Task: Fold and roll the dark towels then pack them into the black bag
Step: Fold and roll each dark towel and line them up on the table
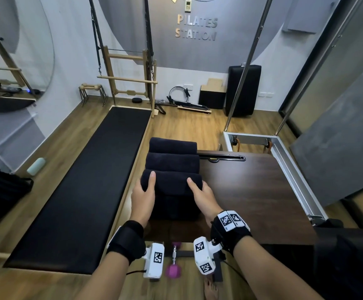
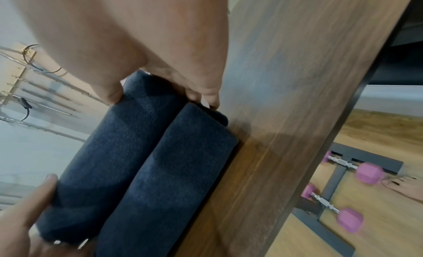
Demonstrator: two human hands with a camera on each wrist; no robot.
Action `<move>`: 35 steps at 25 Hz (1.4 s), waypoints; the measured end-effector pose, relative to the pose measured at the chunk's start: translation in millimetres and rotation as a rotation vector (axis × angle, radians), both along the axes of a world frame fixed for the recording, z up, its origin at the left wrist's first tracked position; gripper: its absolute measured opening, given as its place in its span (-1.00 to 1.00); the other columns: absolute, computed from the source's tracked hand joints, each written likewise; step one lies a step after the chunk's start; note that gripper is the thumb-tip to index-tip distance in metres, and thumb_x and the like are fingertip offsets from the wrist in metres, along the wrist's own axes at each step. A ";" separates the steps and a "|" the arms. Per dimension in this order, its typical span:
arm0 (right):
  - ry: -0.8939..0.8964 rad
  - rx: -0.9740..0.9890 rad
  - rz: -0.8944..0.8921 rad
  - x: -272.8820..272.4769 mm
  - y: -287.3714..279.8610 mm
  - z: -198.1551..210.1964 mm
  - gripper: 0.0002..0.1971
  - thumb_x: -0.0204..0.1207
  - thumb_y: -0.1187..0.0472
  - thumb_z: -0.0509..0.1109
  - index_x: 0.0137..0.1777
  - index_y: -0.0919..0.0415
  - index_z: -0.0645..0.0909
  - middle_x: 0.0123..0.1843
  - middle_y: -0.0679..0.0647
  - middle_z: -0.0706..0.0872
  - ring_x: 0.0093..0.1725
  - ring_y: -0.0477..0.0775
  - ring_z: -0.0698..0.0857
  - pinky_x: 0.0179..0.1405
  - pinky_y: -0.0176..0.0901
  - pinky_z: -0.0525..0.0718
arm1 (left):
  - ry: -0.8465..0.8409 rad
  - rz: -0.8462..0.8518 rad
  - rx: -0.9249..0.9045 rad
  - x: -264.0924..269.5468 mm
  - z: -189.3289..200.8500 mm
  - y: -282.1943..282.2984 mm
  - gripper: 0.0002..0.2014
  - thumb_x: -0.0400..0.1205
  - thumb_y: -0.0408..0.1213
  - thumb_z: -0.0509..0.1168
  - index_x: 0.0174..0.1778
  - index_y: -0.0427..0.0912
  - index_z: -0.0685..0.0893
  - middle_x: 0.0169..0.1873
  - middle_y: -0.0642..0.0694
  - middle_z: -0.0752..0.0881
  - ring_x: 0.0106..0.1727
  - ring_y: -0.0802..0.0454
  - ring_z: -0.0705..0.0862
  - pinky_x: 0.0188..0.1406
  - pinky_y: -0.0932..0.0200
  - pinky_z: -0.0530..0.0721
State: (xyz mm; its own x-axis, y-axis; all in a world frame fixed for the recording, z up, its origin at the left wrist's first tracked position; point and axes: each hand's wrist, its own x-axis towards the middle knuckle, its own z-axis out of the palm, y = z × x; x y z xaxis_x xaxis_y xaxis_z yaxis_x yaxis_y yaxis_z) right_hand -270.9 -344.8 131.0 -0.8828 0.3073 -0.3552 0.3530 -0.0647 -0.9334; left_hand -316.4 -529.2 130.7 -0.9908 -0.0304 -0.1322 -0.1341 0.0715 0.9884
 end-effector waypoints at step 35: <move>-0.693 0.087 -0.544 435.5 504.0 -186.0 -0.80 0.77 0.20 0.32 0.26 0.19 0.74 0.53 0.18 0.65 0.29 0.28 0.78 0.31 0.20 0.78 | -0.169 -1.226 -0.467 290.3 -134.8 580.8 -0.81 0.79 -0.10 0.39 -0.10 -0.05 0.77 -0.29 -0.03 0.86 -0.30 0.12 0.83 -0.15 0.30 0.69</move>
State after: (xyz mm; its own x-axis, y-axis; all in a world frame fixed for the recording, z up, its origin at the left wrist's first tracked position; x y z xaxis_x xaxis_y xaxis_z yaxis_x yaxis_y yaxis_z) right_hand 164.5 159.1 -55.1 -0.2015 0.6730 -0.7116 0.7820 -0.3269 -0.5306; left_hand -26.1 51.6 -4.1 -0.3806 0.7918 -0.4777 0.1427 0.5607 0.8156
